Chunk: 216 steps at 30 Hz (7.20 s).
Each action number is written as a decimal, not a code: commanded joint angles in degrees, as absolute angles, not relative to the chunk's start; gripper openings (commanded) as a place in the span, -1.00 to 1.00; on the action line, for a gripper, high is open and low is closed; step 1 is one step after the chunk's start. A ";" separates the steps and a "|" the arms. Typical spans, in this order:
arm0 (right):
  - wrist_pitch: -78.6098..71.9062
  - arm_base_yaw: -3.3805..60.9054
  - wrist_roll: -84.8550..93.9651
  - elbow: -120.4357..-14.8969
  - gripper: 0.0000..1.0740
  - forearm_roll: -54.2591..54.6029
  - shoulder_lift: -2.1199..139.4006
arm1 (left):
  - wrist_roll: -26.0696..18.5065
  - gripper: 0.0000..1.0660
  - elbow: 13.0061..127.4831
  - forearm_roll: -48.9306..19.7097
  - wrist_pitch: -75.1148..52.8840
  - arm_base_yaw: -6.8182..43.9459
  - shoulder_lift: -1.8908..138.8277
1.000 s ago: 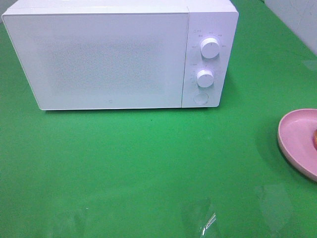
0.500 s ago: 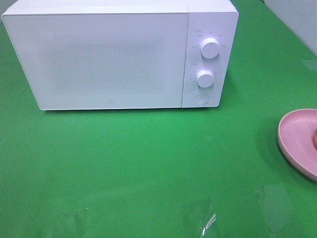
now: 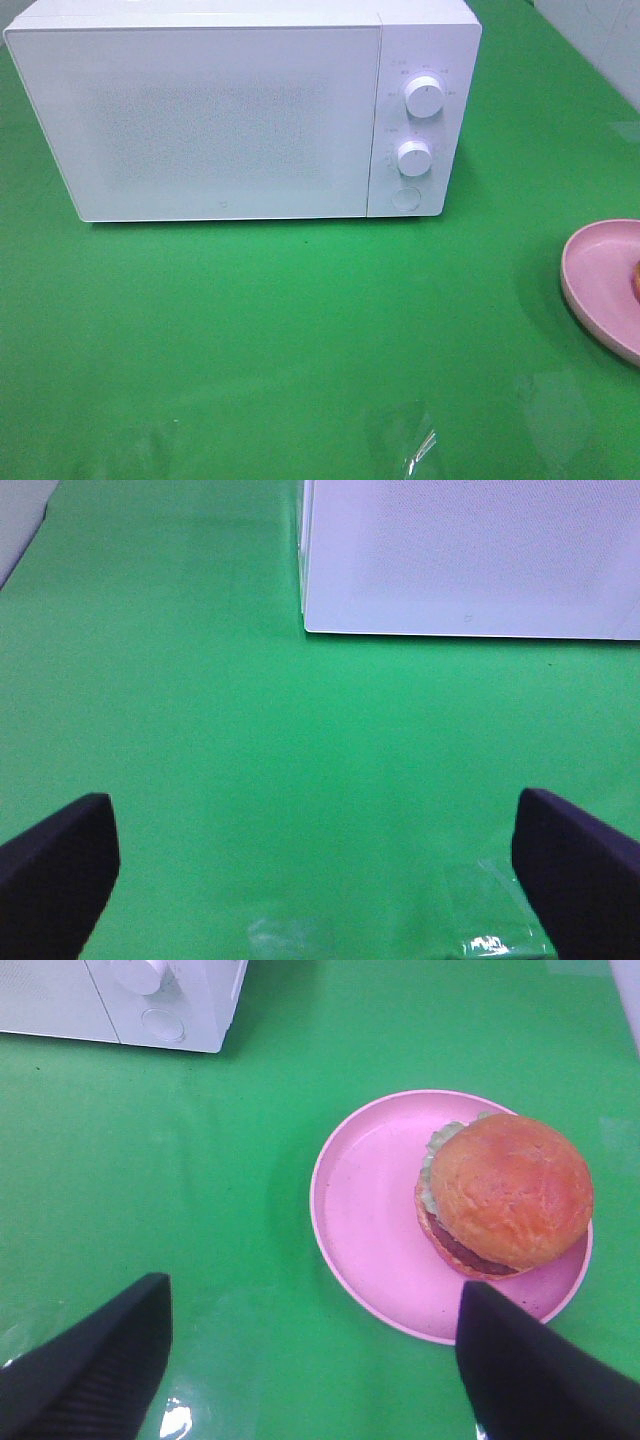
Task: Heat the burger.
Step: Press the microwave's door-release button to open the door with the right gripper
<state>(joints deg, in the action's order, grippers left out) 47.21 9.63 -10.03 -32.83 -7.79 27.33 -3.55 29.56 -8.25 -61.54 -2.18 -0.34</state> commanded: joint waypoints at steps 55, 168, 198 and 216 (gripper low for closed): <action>-12.03 16.96 -9.68 -32.49 0.35 0.00 74.54 | -3.27 0.89 29.56 -8.71 -61.36 -2.41 -1.20; -51.91 44.98 -76.66 -25.95 -1.00 39.36 102.50 | -3.32 0.89 29.56 -8.71 -61.36 -2.41 -1.20; -51.62 31.51 -85.49 -39.19 -1.00 25.95 115.85 | -3.32 0.89 29.56 -8.71 -61.36 -2.41 -1.20; -51.85 30.02 -86.06 -45.15 -1.00 25.61 119.81 | -3.32 0.89 29.56 -8.71 -61.36 -2.41 -1.20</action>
<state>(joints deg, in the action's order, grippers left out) -51.28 30.31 -86.40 -44.75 26.01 119.98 -3.55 29.56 -8.25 -61.54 -2.18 -0.34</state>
